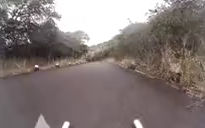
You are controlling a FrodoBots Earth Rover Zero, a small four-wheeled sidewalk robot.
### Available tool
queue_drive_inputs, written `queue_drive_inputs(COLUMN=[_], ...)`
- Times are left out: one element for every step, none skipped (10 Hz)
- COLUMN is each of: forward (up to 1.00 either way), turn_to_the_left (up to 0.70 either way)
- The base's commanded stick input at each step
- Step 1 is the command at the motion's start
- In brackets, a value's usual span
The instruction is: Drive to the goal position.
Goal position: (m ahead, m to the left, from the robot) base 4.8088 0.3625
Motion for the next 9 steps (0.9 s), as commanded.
queue_drive_inputs(forward=[0.5, 0.5, 0.5, 0.5, 0.5, 0.5, 0.5, 0.5, 0.5], turn_to_the_left=[0.0, 0.0, 0.0, 0.0, 0.0, 0.0, 0.0, 0.0, 0.0])
